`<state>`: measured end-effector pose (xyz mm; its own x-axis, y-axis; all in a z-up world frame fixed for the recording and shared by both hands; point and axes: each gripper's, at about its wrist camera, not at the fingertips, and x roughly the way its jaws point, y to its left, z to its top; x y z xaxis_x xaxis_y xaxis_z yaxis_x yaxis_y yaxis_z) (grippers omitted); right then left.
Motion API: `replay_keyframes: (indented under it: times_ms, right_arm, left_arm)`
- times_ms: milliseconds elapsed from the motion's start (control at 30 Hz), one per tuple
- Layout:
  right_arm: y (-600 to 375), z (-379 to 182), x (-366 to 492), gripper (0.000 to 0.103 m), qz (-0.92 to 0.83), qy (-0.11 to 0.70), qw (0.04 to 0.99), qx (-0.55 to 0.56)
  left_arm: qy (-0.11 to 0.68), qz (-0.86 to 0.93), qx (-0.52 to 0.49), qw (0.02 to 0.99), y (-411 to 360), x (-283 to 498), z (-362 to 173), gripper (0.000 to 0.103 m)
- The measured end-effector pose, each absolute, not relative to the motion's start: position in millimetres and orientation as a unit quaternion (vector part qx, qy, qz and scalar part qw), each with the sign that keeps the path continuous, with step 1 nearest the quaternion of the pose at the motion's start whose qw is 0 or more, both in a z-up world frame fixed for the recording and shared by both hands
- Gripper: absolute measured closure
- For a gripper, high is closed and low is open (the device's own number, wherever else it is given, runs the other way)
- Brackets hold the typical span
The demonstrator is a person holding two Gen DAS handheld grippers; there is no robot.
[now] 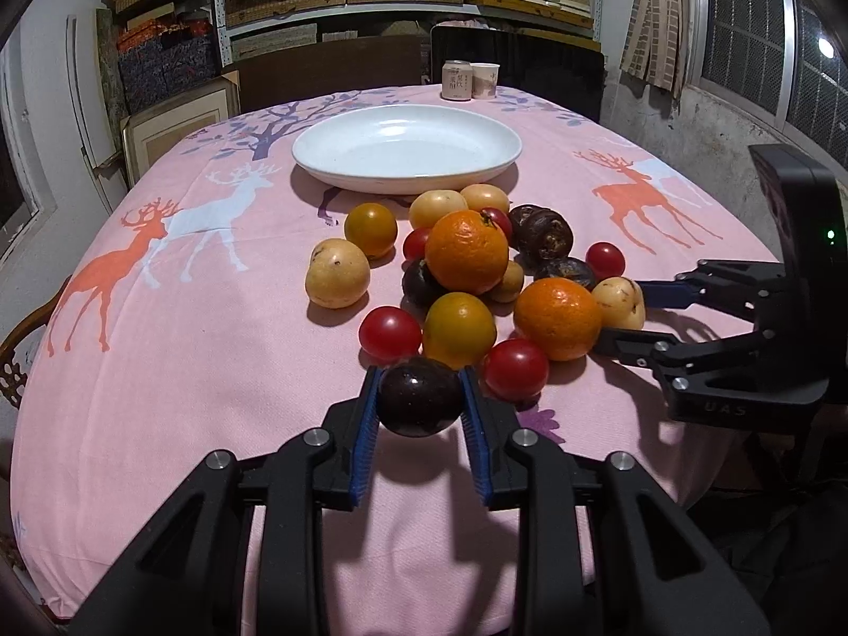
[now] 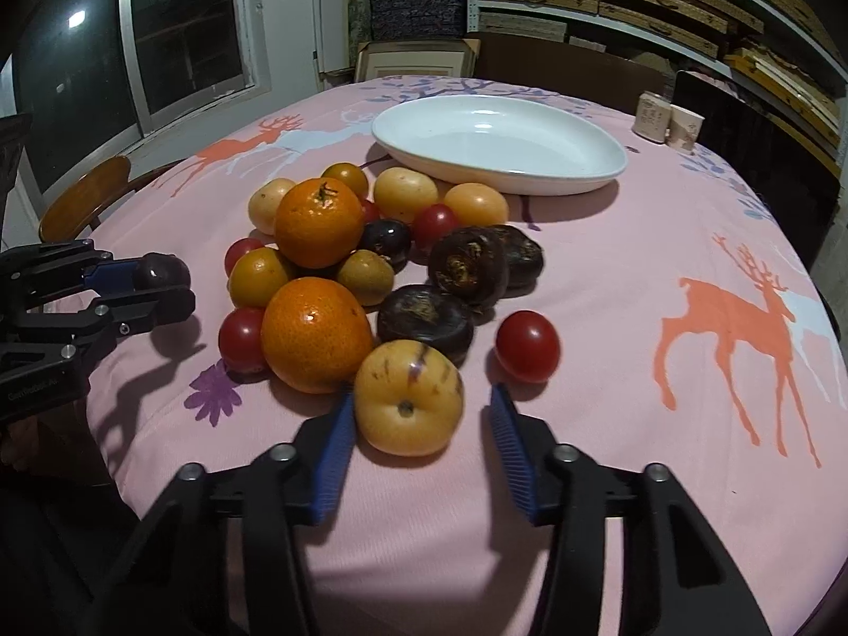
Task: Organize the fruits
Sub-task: 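Carry both fruits onto the white plate and open both grippers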
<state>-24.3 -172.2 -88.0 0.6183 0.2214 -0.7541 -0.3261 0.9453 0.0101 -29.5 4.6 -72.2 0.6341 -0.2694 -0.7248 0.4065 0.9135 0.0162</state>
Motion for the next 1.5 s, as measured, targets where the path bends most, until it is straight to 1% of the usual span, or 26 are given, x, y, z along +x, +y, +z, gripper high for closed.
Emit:
replay_keyframes:
  times_ms: [33,200,367,567,733,867,1000,1133,1167,1200,1233,1267,1300,1367,1500]
  right_arm:
    - [-170,-88,-24,0.064,0.154,0.408,0.898,-0.065]
    - [-171,-80,-33,0.065,0.152,0.400,0.902,-0.061]
    - [-191,-46,-44,0.065,0.159,0.361,0.918,-0.044]
    - [-215,-14,-2,0.065,0.143,0.341,0.929,-0.026]
    - [-221,2,73,0.064,0.134,0.350,0.927,-0.016]
    - [-227,-2,142,0.064,0.121,0.373,0.920,-0.002]
    - [-233,-21,213,0.064,0.112,0.405,0.907,0.018]
    - [-231,-40,265,0.064,0.105,0.424,0.899,0.029]
    - [-229,-43,275,0.064,0.106,0.427,0.897,0.033]
    - [-226,-46,284,0.060,0.108,0.431,0.895,0.032]
    - [-223,-47,291,0.042,0.111,0.430,0.895,0.031]
    - [-222,-46,294,0.036,0.104,0.427,0.898,0.028]
    - [-221,-44,296,0.036,0.094,0.417,0.904,0.026]
    - [-224,-38,296,0.036,0.094,0.406,0.909,0.032]
    - [-233,-22,269,0.036,0.094,0.383,0.918,0.050]
  left_arm:
    - [0.385,-0.188,0.088,0.899,5,-29,-72,0.075]
    - [0.379,-0.186,0.080,0.903,10,-29,-69,0.075]
    - [0.358,-0.191,0.062,0.912,17,-25,-49,0.075]
    - [0.350,-0.210,0.048,0.912,8,16,-24,0.075]
    - [0.355,-0.222,0.050,0.907,-17,88,-8,0.075]
    - [0.378,-0.225,0.043,0.897,-34,166,-5,0.075]
    - [0.413,-0.219,0.045,0.883,-50,243,-22,0.075]
    - [0.440,-0.204,0.053,0.873,-66,300,-44,0.075]
    - [0.443,-0.201,0.058,0.872,-68,308,-48,0.074]
    - [0.447,-0.196,0.064,0.871,-71,317,-51,0.074]
    - [0.446,-0.190,0.066,0.872,-72,323,-53,0.070]
    - [0.446,-0.182,0.066,0.874,-72,329,-55,0.052]
    - [0.442,-0.170,0.064,0.879,-70,334,-55,0.044]
    - [0.440,-0.170,0.052,0.880,-63,336,-52,0.037]
    - [0.423,-0.170,0.036,0.889,-46,311,-37,0.036]
